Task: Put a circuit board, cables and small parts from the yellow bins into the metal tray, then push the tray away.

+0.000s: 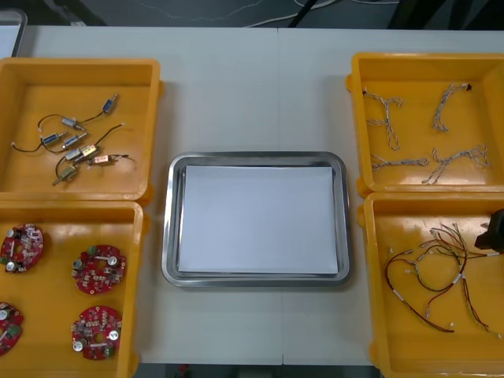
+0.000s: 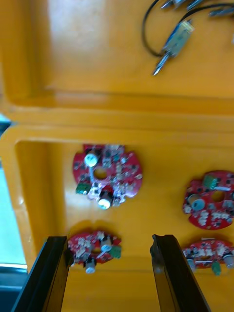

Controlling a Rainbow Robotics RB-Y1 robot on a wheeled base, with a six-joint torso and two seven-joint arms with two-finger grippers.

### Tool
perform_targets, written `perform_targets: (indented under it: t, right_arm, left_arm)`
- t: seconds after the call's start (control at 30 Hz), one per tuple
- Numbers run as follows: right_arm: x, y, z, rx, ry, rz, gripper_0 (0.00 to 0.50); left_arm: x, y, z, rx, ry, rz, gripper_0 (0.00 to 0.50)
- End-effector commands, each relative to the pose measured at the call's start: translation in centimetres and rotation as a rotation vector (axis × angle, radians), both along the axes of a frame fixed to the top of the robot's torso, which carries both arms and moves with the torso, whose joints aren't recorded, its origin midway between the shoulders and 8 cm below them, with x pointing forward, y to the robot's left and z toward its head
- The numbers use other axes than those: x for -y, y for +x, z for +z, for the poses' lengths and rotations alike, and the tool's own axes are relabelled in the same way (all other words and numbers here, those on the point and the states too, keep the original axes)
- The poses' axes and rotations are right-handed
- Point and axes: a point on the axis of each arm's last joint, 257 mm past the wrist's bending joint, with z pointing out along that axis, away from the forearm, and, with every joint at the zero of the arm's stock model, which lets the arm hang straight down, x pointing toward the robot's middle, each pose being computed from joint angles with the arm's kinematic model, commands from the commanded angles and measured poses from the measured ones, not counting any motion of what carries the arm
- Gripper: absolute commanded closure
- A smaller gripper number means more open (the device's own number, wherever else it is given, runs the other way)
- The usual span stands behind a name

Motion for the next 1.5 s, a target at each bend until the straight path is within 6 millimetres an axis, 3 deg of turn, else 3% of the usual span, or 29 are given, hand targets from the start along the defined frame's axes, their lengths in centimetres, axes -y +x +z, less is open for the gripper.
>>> perform_targets:
  t: [0.03, 0.27, 0.53, 0.87, 1.27, 1.5]
  right_arm:
    - [0.1, -1.6, -1.3, -0.023, -0.008, -0.121, 0.0]
    - [-0.8, -1.9, -2.5, -0.02, 0.078, -0.277, 0.0]
    - [-1.3, -1.8, -3.7, 0.003, 0.145, -0.392, 0.0]
    - [-1.6, -1.1, -5.1, 0.012, 0.182, -0.421, 0.0]
    - [-1.3, 0.1, -7.2, 0.026, 0.172, -0.422, 0.0]
    - [-1.0, 0.6, -9.4, 0.024, 0.148, -0.419, 0.0]
  left_arm:
    - [-1.9, -1.8, 0.6, 0.041, -0.002, 0.203, 0.0]
    - [-1.3, -4.3, -1.8, 0.083, -0.064, 0.385, 0.0]
    - [-1.4, -6.1, -3.5, 0.131, -0.086, 0.471, 0.0]
    - [-1.2, -7.0, -5.1, 0.21, -0.127, 0.508, 0.0]
    - [-0.9, -9.5, -7.6, 0.2, -0.174, 0.586, 0.0]
    - [-1.1, -10.7, -9.1, 0.2, -0.189, 0.646, 0.0]
